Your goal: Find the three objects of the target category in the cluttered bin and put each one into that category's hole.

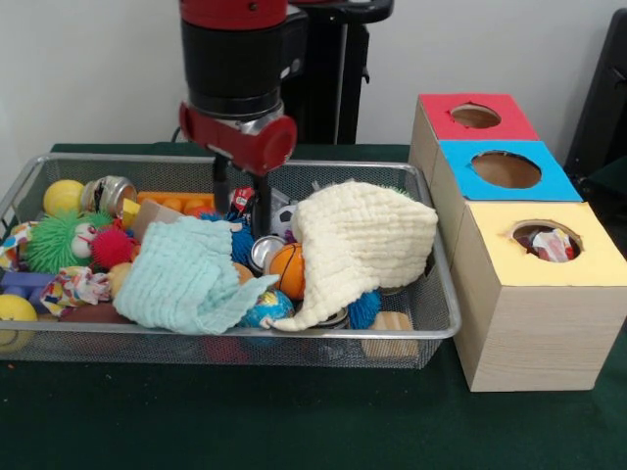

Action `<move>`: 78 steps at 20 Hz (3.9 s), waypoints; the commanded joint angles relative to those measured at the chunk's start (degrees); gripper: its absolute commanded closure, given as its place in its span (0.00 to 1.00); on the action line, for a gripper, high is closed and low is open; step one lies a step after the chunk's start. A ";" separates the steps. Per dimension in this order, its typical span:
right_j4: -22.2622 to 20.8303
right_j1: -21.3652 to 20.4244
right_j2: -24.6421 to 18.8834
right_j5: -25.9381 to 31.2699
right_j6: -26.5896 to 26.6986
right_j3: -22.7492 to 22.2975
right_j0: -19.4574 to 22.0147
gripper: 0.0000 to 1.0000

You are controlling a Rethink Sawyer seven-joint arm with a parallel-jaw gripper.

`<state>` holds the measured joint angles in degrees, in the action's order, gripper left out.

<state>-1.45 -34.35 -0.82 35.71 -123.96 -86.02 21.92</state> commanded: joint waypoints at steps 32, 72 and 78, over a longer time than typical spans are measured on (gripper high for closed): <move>-16.09 6.86 -16.23 7.58 20.74 7.35 19.03 0.00; -28.69 14.47 -21.75 8.55 23.06 8.74 26.49 0.00; -30.22 15.98 -21.57 7.79 23.33 9.86 25.88 0.00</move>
<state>-27.14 -22.06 -18.71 40.02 -116.56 -75.47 49.30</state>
